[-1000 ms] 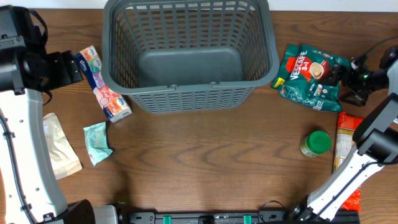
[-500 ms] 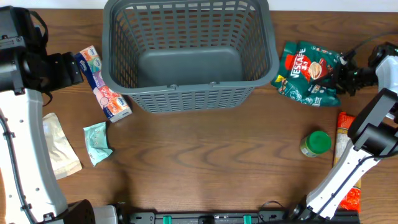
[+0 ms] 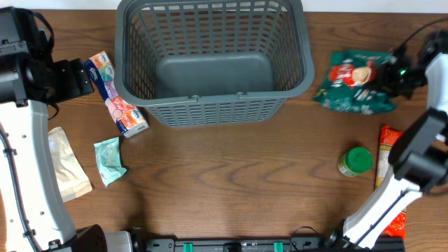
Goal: Pack container
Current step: 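Grasp the green Nescafe bag with the right gripper and lift it, then drop the Nescafe bag into the basket and withdraw the right gripper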
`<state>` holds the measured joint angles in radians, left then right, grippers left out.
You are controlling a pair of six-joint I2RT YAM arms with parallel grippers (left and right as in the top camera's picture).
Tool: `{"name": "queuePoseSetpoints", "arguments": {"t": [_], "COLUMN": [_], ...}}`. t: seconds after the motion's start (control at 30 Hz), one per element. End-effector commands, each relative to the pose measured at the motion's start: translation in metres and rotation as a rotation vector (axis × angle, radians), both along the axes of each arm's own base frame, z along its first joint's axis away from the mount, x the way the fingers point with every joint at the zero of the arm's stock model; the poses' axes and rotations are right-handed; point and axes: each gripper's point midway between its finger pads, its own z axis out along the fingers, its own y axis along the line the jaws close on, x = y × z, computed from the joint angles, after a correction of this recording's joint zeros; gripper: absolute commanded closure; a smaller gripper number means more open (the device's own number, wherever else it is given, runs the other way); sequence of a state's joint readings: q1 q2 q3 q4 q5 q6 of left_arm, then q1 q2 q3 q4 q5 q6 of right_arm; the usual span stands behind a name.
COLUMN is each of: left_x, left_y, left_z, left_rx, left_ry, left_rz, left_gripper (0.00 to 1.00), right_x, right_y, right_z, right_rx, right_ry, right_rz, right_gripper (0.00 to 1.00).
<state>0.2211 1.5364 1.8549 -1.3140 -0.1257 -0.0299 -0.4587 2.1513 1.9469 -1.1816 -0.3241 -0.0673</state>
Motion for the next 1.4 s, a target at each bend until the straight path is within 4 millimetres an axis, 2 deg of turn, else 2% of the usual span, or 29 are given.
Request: {"name": "queuePoseSetpoints", "arguments": {"t": [0.0,0.1,0.2,0.27,0.37,0.43,0.57,0.67,0.73,0.87,0.97,1.13,1.27,1.37], "left_x": [-0.002,-0.002,-0.002,-0.002,-0.002,-0.002,-0.002,-0.003,-0.004,-0.004,-0.005,-0.005,-0.005,-0.005], "left_y": [0.000,0.000,0.000,0.000,0.000,0.000,0.000,0.000,0.000,-0.001,-0.001,-0.001,-0.001,-0.001], "left_z": [-0.003,-0.003,-0.003,-0.003,-0.003,-0.003,-0.003,-0.004,-0.004,-0.004,-0.004,-0.005,-0.005,-0.005], "left_rx": [-0.012,-0.012,-0.012,-0.012,-0.013,-0.013,-0.013,-0.014,-0.015,-0.015,-0.015,-0.017,-0.017,-0.016], "left_ry": [0.009,0.009,0.009,0.009,0.009,0.009,0.009,0.013,0.018,0.019,0.019,0.023,0.022,0.022], "left_rz": [0.009,0.009,0.010,0.009,0.010,0.010,0.010,0.010,0.010,0.010,0.010,0.010,0.010,0.010], "left_gripper": [0.01,0.01,0.01,0.01,0.01,0.01,0.01,0.01,0.01,0.01,0.01,0.01,0.01,0.01], "right_x": [-0.001,-0.013,-0.022,-0.028,-0.034,-0.035,-0.029,-0.029,-0.025,-0.012,-0.006,0.005,0.010,0.014], "right_y": [0.001,0.025,0.048,0.071,0.114,0.144,0.207,0.258,0.285,0.331,0.360,0.389,0.394,0.394], "right_z": [0.147,0.223,0.273,0.305,0.337,0.349,0.358,0.348,0.336,0.293,0.249,0.174,0.134,0.114], "right_rx": [-0.176,-0.262,-0.329,-0.367,-0.400,-0.423,-0.463,-0.465,-0.462,-0.454,-0.407,-0.314,-0.273,-0.264], "right_ry": [-0.315,-0.502,-0.646,-0.748,-0.871,-0.934,-1.039,-1.091,-1.104,-1.065,-0.994,-0.822,-0.717,-0.668], "right_rz": [-0.049,-0.016,0.024,0.085,0.224,0.335,0.576,0.823,0.945,1.160,1.301,1.391,1.418,1.423], "right_gripper": [0.99,0.99,0.99,0.99,0.99,0.99,0.99,0.99,0.99,0.99,0.99,0.99,0.99,0.99]}}
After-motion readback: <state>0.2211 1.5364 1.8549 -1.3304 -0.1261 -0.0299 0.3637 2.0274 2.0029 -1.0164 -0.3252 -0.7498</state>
